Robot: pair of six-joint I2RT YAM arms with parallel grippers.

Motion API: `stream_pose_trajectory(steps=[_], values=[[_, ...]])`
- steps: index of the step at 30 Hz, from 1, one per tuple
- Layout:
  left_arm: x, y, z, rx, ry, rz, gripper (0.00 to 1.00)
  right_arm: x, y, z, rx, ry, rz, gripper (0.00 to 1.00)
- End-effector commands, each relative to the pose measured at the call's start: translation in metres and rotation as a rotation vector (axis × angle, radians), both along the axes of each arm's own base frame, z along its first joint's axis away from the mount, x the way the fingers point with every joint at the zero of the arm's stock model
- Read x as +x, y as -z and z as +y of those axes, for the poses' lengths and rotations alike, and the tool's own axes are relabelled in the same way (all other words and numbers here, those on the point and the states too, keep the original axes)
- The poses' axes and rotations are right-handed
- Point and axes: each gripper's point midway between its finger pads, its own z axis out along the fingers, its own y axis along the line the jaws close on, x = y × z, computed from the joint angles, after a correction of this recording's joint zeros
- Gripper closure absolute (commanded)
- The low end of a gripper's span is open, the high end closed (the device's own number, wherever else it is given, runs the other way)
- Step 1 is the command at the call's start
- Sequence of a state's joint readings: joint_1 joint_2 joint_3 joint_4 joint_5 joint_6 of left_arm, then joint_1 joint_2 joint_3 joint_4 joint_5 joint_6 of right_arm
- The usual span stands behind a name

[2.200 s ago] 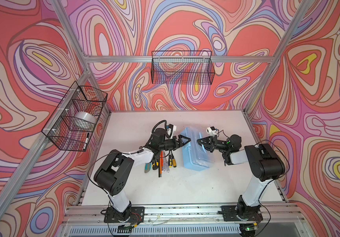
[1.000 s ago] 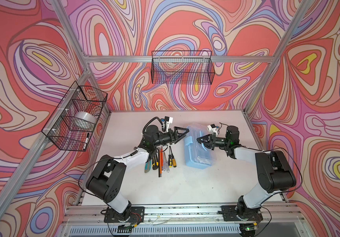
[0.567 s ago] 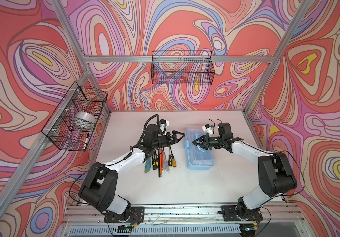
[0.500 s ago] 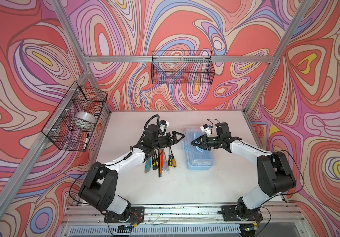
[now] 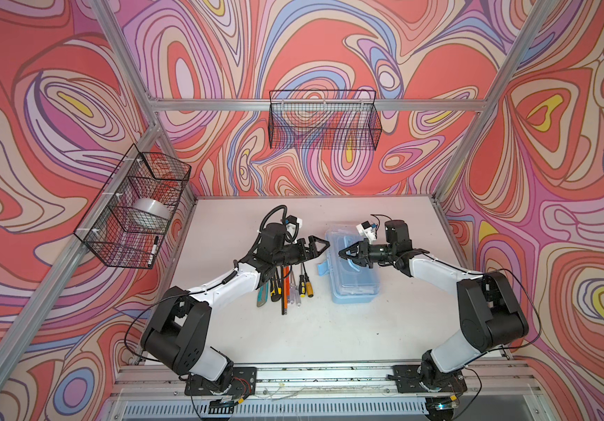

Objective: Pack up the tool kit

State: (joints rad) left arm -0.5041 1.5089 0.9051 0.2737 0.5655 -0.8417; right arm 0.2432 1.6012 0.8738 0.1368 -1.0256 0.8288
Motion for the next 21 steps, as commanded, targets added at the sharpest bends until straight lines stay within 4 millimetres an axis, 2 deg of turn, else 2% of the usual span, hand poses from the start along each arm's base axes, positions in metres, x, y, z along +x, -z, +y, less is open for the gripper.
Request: stream_pose_trajectory(steps=[1,7,15,21], values=[[0.006,-0.002,-0.002,-0.008,-0.014,-0.019,0.04,-0.014,-0.022,0.009,0.099,-0.077,-0.030,1.00],[0.013,-0.003,-0.008,-0.040,-0.007,-0.021,0.03,-0.020,-0.042,0.010,0.150,-0.103,-0.037,1.00],[0.025,-0.006,-0.025,-0.107,0.033,-0.011,0.05,-0.022,-0.048,0.011,0.161,-0.123,-0.042,1.00],[0.032,-0.009,-0.033,-0.153,0.051,-0.011,0.05,-0.024,-0.044,0.011,0.162,-0.132,-0.032,1.00]])
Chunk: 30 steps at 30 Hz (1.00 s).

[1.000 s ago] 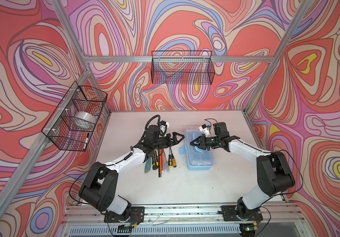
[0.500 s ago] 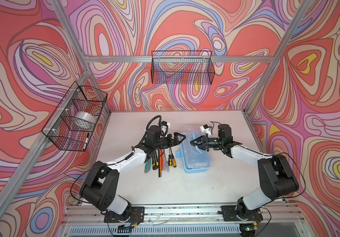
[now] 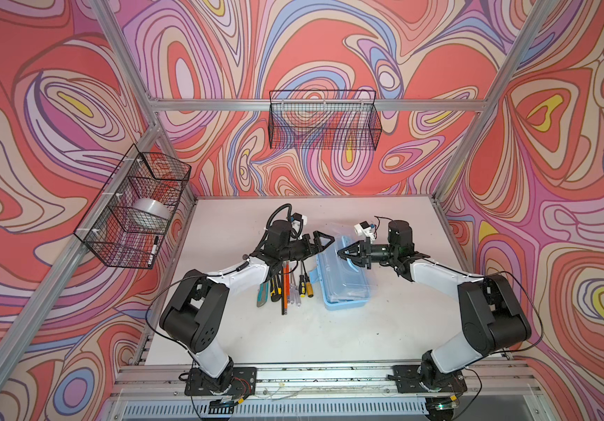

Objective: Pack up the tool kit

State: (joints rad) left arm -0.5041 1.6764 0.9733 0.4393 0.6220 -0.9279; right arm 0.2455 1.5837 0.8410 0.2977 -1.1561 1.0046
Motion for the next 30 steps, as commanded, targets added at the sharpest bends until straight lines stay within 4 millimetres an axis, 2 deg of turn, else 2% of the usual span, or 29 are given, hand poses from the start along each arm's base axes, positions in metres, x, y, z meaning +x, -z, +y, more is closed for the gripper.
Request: stream_pose_trajectory(steps=[1,8,9,11,13,15,21,25,30], values=[[0.007,-0.018,-0.012,-0.074,0.029,-0.035,0.06,-0.009,-0.018,0.004,0.038,-0.053,-0.075,1.00],[0.013,-0.019,-0.021,-0.136,0.049,-0.025,0.07,-0.011,-0.017,0.003,0.037,-0.054,-0.073,1.00],[0.012,-0.020,-0.022,-0.139,0.051,-0.026,0.07,-0.011,-0.016,0.003,0.029,-0.053,-0.070,0.96],[0.011,-0.023,-0.022,-0.150,0.055,-0.036,0.07,-0.011,-0.013,0.002,-0.001,-0.048,-0.080,0.77],[0.011,-0.027,-0.023,-0.155,0.059,-0.044,0.07,-0.011,-0.010,0.000,-0.033,-0.042,-0.085,0.52],[0.010,-0.030,-0.024,-0.159,0.062,-0.048,0.07,-0.011,-0.009,-0.002,-0.067,-0.030,-0.095,0.43],[0.004,-0.036,-0.027,-0.155,0.074,-0.060,0.07,-0.006,-0.006,-0.014,-0.195,0.043,-0.109,0.37],[0.002,-0.042,-0.029,-0.147,0.078,-0.071,0.07,-0.004,0.003,-0.031,-0.353,0.114,-0.110,0.36],[-0.002,-0.049,-0.036,-0.134,0.098,-0.082,0.06,-0.006,-0.018,-0.049,-0.409,0.209,-0.169,0.32]])
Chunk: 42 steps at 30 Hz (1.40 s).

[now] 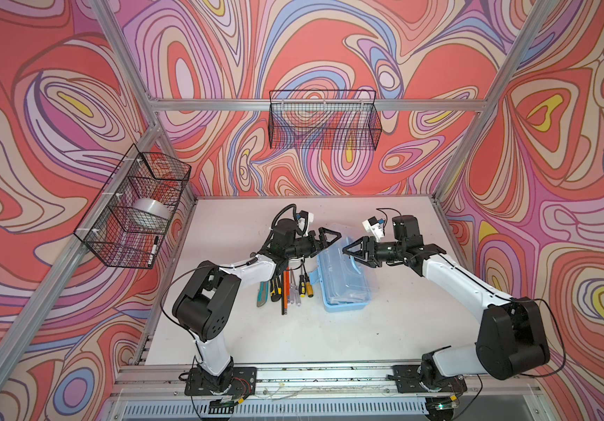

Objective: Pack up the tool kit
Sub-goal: 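Swing the lid open away from the tools with the right gripper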

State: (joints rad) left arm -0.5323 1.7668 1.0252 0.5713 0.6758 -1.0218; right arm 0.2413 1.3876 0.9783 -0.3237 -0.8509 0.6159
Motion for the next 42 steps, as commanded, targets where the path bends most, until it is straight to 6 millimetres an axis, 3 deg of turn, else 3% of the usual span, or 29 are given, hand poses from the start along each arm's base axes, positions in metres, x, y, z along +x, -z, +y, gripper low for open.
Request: stream_pose_trajectory(steps=[1,3,8,15,20,24,31,36,42], values=[[-0.008,-0.042,-0.012,-0.035,0.043,-0.097,0.06,0.000,-0.013,-0.021,-0.091,0.089,-0.066,0.31],[-0.008,-0.044,-0.016,-0.023,0.047,-0.099,0.06,0.001,-0.024,-0.032,-0.101,0.144,-0.091,0.29],[-0.010,-0.057,-0.041,-0.007,0.088,-0.120,0.06,0.002,-0.046,-0.089,-0.198,0.396,-0.170,0.26],[-0.011,-0.067,-0.092,0.028,0.169,-0.136,0.06,-0.017,-0.052,-0.150,-0.359,0.639,-0.226,0.24],[-0.009,-0.063,-0.119,0.046,0.217,-0.126,0.06,-0.031,-0.049,-0.165,-0.428,0.683,-0.249,0.23],[-0.008,-0.061,-0.117,0.090,0.211,-0.141,0.07,-0.041,-0.047,-0.175,-0.477,0.713,-0.271,0.23],[-0.006,-0.059,-0.070,0.290,0.079,-0.214,0.06,-0.044,-0.044,-0.171,-0.513,0.651,-0.282,0.26],[-0.011,-0.044,-0.010,0.535,-0.081,-0.248,0.06,-0.047,-0.042,-0.157,-0.473,0.575,-0.293,0.32],[-0.038,-0.023,0.082,0.821,-0.234,-0.238,0.06,-0.056,-0.057,-0.143,-0.427,0.521,-0.319,0.41]])
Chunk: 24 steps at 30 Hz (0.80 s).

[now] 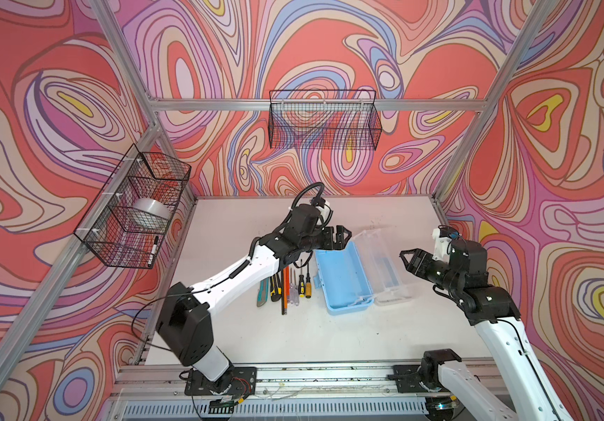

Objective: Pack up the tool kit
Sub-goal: 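Swing the lid open away from the tools with the right gripper, then move the left gripper over the tools while the right gripper moves over the open box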

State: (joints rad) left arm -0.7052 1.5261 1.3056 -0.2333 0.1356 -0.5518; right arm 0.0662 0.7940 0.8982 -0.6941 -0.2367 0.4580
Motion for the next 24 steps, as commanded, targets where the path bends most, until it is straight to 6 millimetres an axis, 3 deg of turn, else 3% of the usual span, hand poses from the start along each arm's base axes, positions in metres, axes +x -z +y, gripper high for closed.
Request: stream_pose_trajectory(steps=[1,4,8,14,19,24], values=[[-0.013,0.039,0.073,0.265,-0.154,0.022,0.06,-0.007,-0.010,0.014,0.011,-0.069,-0.014,0.42],[-0.027,0.049,0.112,0.291,-0.220,0.060,0.06,-0.006,-0.007,0.040,-0.012,-0.133,0.009,0.45],[-0.041,0.060,0.154,0.317,-0.292,0.097,0.05,-0.006,0.006,0.098,-0.177,-0.222,0.016,0.45],[-0.049,0.084,0.185,0.382,-0.358,0.149,0.08,0.000,0.031,0.171,-0.227,-0.342,0.038,0.45],[-0.050,0.116,0.193,0.411,-0.376,0.216,0.23,0.005,0.060,0.195,-0.197,-0.368,0.079,0.49],[-0.049,0.141,0.190,0.417,-0.372,0.263,0.36,0.004,0.086,0.198,-0.185,-0.358,0.126,0.54]])
